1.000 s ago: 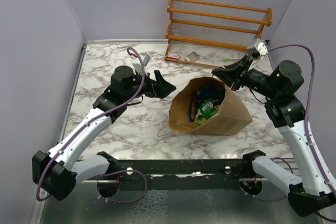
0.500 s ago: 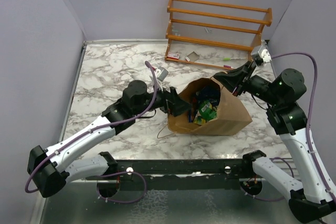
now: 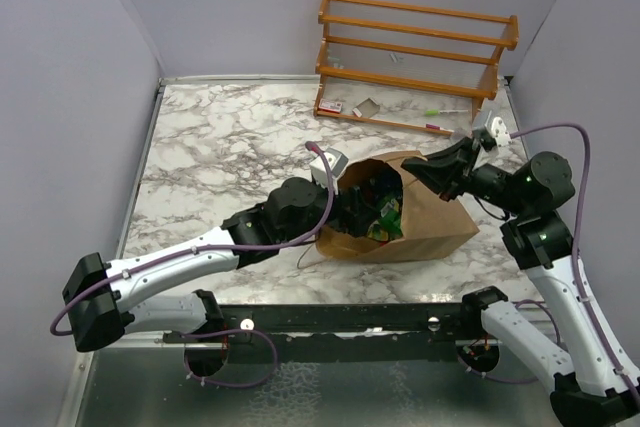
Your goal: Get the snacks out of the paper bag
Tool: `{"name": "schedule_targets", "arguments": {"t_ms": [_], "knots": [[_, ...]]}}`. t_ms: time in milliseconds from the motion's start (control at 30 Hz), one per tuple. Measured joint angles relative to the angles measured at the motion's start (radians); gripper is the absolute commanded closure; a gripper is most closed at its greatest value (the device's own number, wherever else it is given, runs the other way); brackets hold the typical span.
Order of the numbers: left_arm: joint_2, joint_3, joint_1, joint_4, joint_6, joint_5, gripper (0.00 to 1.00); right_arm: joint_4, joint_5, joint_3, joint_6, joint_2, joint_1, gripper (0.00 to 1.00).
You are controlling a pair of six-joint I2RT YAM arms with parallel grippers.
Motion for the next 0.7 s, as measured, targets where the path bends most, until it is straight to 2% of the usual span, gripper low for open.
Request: {"name": "schedule_targets", "arguments": {"t_ms": [167,333,533,700], "knots": [[0.003,-0.013,0.000,0.018,0.010,-0.051,0.22,0.084,-0.092,-0.066,0.069,0.004,0.000,0.98],[0.011,-0.048,0.000,0.011,0.006,-0.070,0.38,0.085,-0.123,-0.094,0.108,0.029,0.001,0.98],[0.083,-0.072,-0.016,0.077,-0.002,-0.062,0.40,0.082,-0.105,-0.116,0.120,-0.035,0.001,0.98],[0.170,-0.088,-0.051,0.179,-0.020,-0.060,0.42,0.039,-0.016,-0.116,0.115,-0.089,0.001,0.98]]}}
